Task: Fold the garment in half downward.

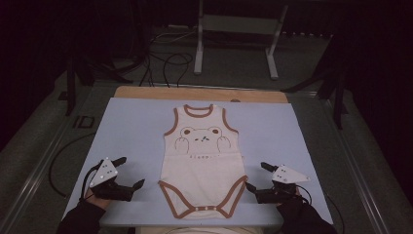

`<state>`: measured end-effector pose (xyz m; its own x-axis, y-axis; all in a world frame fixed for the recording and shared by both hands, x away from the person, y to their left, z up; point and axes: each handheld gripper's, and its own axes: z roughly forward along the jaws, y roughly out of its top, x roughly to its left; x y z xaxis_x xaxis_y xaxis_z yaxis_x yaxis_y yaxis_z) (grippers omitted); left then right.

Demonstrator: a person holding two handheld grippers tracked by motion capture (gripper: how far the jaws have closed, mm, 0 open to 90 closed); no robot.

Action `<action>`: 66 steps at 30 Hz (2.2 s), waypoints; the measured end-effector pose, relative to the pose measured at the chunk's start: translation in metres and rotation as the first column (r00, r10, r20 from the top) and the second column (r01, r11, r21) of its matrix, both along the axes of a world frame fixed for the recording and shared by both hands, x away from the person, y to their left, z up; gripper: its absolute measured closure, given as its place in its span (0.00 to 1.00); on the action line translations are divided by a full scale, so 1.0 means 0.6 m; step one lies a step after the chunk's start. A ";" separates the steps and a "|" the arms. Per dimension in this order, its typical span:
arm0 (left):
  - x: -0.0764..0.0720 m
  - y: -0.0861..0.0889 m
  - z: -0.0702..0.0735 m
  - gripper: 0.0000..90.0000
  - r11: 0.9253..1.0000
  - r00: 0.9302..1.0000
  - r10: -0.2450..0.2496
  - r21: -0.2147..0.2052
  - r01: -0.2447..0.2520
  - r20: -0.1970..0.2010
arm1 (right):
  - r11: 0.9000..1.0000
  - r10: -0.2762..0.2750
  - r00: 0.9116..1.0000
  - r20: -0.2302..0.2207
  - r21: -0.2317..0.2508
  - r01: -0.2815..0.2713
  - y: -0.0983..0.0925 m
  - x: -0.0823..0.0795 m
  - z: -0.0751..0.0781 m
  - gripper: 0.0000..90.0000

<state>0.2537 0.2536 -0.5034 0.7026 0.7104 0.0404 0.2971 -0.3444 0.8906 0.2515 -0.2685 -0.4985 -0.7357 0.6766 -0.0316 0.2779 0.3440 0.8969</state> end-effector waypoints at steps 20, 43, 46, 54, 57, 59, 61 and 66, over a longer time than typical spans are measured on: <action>-0.003 -0.004 0.014 0.00 0.999 1.000 -0.026 -0.025 0.026 0.012 | 0.998 0.008 1.000 -0.023 0.056 -0.007 0.004 0.000 0.013 0.10; 0.002 -0.052 0.113 0.00 0.985 0.986 -0.165 -0.042 0.165 0.010 | 1.000 -0.011 0.999 0.049 0.028 0.009 0.021 -0.011 0.116 0.10; 0.011 -0.061 0.135 0.00 0.980 0.980 -0.200 -0.025 0.200 -0.005 | 1.000 -0.008 0.998 0.059 0.018 0.007 0.023 0.000 0.131 0.10; 0.048 -0.081 0.166 0.00 0.980 0.979 -0.198 -0.018 0.197 -0.051 | 1.000 -0.006 0.998 0.062 0.025 0.005 0.032 0.045 0.162 0.10; 0.063 -0.086 0.166 0.00 0.982 0.981 -0.187 -0.042 0.185 -0.057 | 1.000 -0.012 0.999 0.046 0.010 0.011 0.041 0.068 0.157 0.10; 0.074 -0.088 0.164 0.00 0.985 0.983 -0.171 -0.052 0.167 -0.062 | 1.000 -0.009 1.000 0.029 0.008 0.009 0.046 0.080 0.154 0.10; 0.084 -0.091 0.160 0.00 0.987 0.986 -0.152 -0.058 0.148 -0.062 | 1.000 -0.006 1.000 0.021 0.013 0.006 0.050 0.093 0.150 0.10; 0.108 -0.099 0.144 0.00 0.990 0.986 -0.141 -0.031 0.139 -0.093 | 0.999 0.024 0.999 -0.036 0.022 -0.023 0.059 0.127 0.137 0.10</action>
<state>0.3186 0.1944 -0.4170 0.7950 0.6048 -0.0471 0.3307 -0.3670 0.8695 0.3277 -0.2329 -0.4166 -0.7517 0.6594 0.0095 0.3022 0.3317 0.8937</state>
